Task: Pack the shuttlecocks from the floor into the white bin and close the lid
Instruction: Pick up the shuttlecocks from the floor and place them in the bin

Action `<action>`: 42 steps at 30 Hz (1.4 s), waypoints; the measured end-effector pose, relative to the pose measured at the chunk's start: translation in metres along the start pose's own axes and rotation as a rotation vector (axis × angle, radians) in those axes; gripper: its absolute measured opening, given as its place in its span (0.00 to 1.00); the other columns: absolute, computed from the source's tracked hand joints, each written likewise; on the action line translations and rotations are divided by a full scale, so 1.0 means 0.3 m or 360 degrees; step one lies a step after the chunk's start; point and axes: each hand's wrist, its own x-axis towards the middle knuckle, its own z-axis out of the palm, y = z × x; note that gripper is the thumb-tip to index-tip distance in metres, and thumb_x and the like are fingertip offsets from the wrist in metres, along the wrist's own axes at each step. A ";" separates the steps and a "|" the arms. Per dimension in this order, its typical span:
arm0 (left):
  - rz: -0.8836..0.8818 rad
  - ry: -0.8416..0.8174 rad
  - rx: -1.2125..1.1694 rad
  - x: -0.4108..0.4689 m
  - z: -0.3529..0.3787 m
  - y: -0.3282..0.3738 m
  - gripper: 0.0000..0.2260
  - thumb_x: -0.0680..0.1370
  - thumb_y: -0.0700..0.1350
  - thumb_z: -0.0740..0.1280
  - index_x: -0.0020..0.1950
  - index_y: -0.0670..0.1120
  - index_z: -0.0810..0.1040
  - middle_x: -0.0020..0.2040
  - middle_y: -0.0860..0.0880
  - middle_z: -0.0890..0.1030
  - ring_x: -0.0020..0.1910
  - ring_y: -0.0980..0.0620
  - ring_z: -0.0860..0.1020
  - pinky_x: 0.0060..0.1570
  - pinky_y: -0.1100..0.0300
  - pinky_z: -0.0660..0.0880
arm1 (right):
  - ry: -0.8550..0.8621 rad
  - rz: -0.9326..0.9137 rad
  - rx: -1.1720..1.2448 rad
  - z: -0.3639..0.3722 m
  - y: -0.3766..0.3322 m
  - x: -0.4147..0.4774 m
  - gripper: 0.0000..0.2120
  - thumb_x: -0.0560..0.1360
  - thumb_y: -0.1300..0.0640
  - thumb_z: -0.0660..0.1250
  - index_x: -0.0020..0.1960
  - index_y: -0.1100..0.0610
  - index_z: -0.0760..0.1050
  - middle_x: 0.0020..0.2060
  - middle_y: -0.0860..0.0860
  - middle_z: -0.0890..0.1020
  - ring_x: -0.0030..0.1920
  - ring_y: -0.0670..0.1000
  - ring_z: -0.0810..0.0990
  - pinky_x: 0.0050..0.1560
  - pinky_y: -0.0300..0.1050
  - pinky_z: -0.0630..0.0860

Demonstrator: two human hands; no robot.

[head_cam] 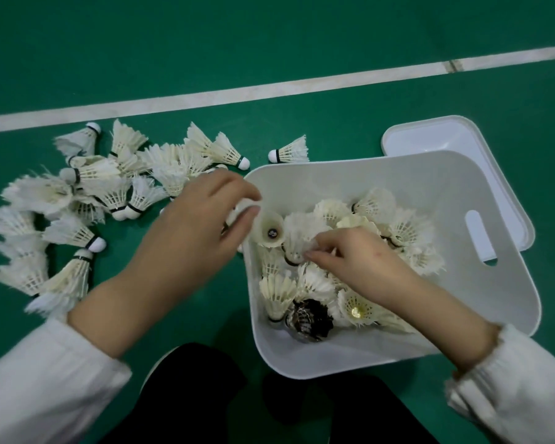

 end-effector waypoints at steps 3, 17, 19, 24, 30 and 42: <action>-0.0177 -0.0104 0.0080 -0.018 -0.036 -0.067 0.08 0.78 0.48 0.60 0.51 0.47 0.76 0.45 0.52 0.77 0.45 0.51 0.75 0.47 0.52 0.73 | -0.0099 -0.0046 -0.0236 0.080 0.018 0.020 0.14 0.79 0.48 0.58 0.52 0.52 0.80 0.43 0.49 0.80 0.41 0.50 0.78 0.40 0.44 0.73; -0.0389 -0.0338 0.0012 -0.182 0.015 -0.224 0.05 0.77 0.48 0.61 0.47 0.48 0.76 0.41 0.53 0.76 0.42 0.51 0.76 0.43 0.53 0.74 | -0.0526 0.0055 -0.0723 0.085 -0.031 0.071 0.20 0.77 0.50 0.60 0.69 0.47 0.66 0.64 0.51 0.72 0.62 0.54 0.74 0.58 0.47 0.72; -0.0392 -0.0356 0.0006 -0.202 0.016 -0.238 0.06 0.77 0.48 0.61 0.47 0.49 0.75 0.42 0.53 0.76 0.42 0.52 0.75 0.43 0.54 0.74 | -0.0424 -0.0012 -0.0695 0.011 -0.088 0.032 0.17 0.78 0.49 0.59 0.65 0.48 0.70 0.63 0.48 0.75 0.59 0.50 0.76 0.56 0.45 0.71; -0.0484 -0.0366 0.0020 -0.276 -0.003 -0.271 0.07 0.78 0.49 0.60 0.50 0.49 0.76 0.44 0.52 0.76 0.46 0.52 0.76 0.44 0.55 0.73 | -0.0151 -0.0362 -0.0453 -0.111 -0.322 -0.038 0.10 0.78 0.51 0.59 0.54 0.49 0.76 0.47 0.43 0.79 0.44 0.46 0.77 0.48 0.45 0.73; -0.0762 -0.0417 0.0004 -0.432 -0.058 -0.365 0.07 0.78 0.50 0.59 0.51 0.50 0.75 0.46 0.51 0.76 0.46 0.51 0.75 0.44 0.53 0.73 | -0.0290 -0.0676 -0.0446 0.066 -0.548 0.053 0.11 0.77 0.55 0.59 0.56 0.55 0.75 0.51 0.52 0.77 0.53 0.54 0.76 0.53 0.48 0.72; -0.1382 -0.0189 0.0098 -0.684 -0.144 -0.654 0.07 0.76 0.49 0.64 0.47 0.47 0.78 0.46 0.46 0.81 0.45 0.45 0.77 0.45 0.54 0.74 | -0.0645 -0.0471 -0.0398 0.681 -0.719 0.241 0.21 0.76 0.56 0.62 0.67 0.57 0.62 0.59 0.57 0.69 0.60 0.59 0.69 0.54 0.53 0.72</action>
